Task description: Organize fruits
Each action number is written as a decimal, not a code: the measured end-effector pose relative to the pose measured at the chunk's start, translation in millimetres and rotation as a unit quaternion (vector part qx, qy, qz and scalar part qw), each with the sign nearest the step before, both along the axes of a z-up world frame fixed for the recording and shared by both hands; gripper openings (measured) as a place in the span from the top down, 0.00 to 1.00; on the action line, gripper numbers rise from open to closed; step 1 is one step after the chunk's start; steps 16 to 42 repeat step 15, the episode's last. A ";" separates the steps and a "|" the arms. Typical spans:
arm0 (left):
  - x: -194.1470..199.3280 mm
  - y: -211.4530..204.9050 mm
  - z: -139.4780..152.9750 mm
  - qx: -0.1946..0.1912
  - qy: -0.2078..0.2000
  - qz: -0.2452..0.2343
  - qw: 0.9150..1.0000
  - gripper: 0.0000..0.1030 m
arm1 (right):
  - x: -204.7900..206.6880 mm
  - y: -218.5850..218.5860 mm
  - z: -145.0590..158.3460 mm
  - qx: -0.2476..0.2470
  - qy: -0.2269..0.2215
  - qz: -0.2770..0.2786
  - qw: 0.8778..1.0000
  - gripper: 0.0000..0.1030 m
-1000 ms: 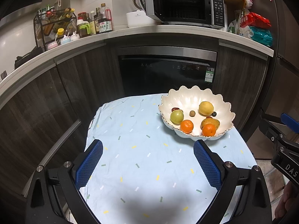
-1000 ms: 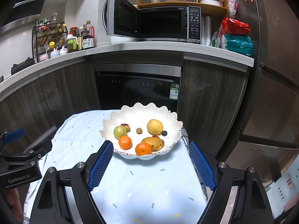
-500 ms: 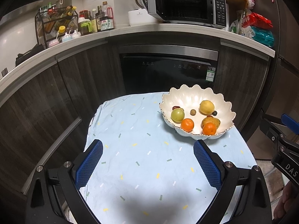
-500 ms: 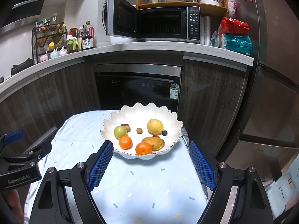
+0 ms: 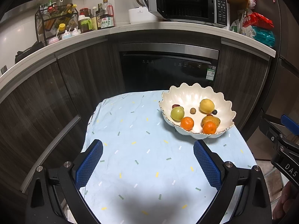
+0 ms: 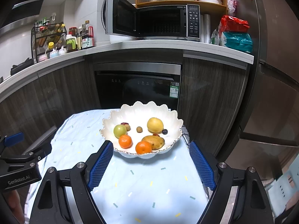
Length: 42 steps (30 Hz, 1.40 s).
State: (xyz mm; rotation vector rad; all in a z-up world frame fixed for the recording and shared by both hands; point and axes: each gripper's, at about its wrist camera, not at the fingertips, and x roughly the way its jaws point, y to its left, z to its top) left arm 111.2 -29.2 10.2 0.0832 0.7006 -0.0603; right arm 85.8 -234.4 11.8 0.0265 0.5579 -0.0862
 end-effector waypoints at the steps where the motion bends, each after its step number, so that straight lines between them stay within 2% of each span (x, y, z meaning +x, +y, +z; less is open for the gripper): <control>1: 0.1 0.0 -0.2 0.000 0.000 0.000 1.000 0.04 | 0.5 0.0 -0.4 0.000 0.000 0.000 1.000 0.18; 42: 2.4 -1.0 -5.6 0.003 0.005 -0.001 1.000 0.04 | 4.2 0.1 -7.7 0.001 0.005 -0.002 1.000 0.18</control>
